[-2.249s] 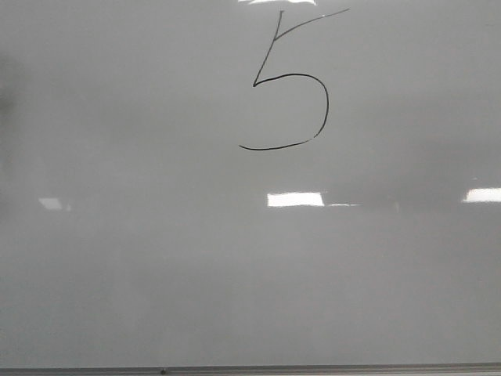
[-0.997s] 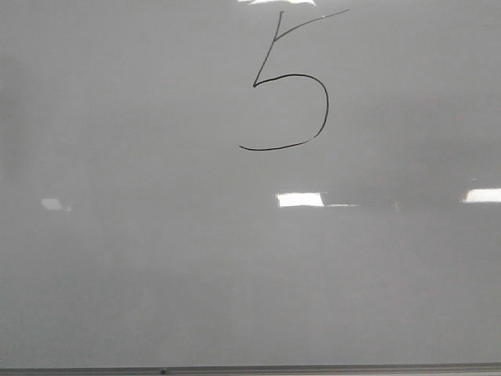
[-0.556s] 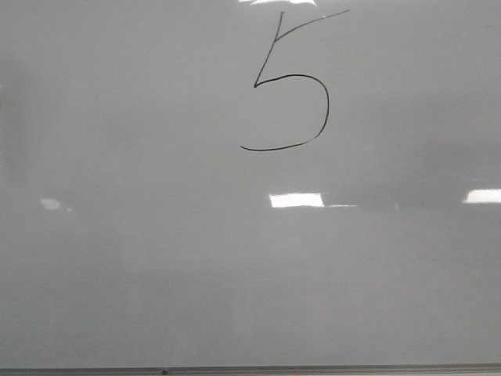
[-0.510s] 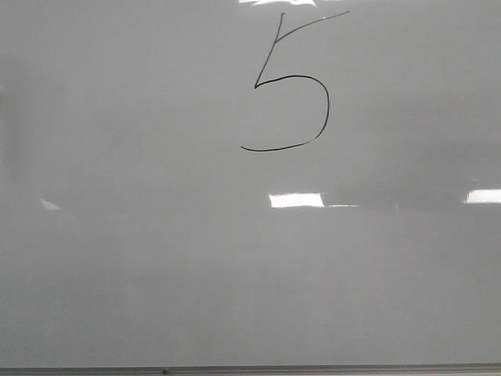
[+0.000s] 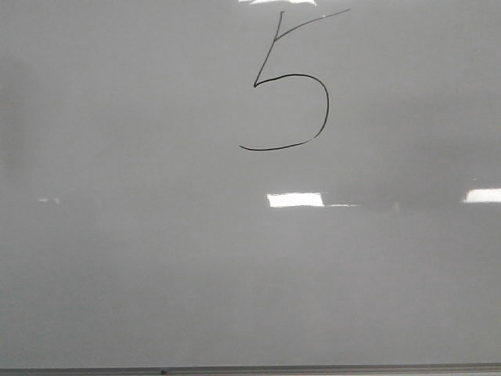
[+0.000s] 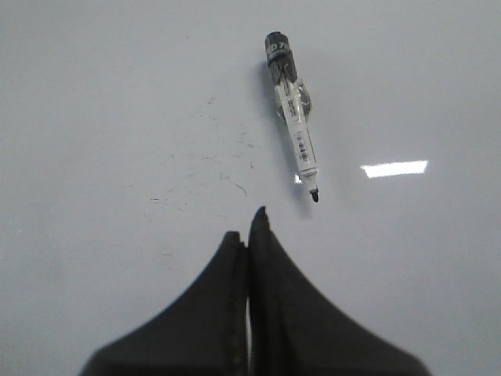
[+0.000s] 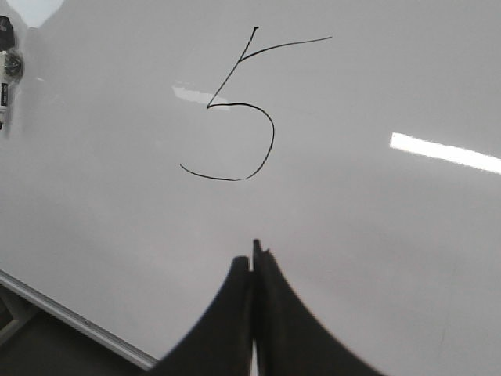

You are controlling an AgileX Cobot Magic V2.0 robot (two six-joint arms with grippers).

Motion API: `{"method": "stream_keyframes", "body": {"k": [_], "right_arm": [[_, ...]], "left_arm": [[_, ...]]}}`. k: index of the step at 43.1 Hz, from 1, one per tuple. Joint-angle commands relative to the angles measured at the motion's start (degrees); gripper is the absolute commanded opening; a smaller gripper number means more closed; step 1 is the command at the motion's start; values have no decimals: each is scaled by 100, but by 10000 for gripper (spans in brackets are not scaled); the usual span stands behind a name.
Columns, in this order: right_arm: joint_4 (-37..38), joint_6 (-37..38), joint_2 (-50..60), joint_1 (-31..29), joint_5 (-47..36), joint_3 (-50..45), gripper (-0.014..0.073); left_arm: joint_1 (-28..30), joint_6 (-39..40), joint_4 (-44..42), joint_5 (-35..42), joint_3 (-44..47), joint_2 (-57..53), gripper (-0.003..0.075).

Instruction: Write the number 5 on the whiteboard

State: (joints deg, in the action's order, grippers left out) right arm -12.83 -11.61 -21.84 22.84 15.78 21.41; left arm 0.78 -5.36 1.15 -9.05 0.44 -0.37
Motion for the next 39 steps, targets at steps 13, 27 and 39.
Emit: {"method": "stream_keyframes", "body": {"k": [13, 27, 39], "right_arm": [[-28, 8, -26, -43, -426, 157, -71], [-28, 8, -26, -43, -426, 157, -71], [-28, 2, 20, -84, -761, -39, -71]], "left_arm": [[4, 67, 61, 575, 17, -83, -20], [4, 67, 61, 575, 17, -83, -20], [4, 67, 61, 575, 17, -83, -20]]}}
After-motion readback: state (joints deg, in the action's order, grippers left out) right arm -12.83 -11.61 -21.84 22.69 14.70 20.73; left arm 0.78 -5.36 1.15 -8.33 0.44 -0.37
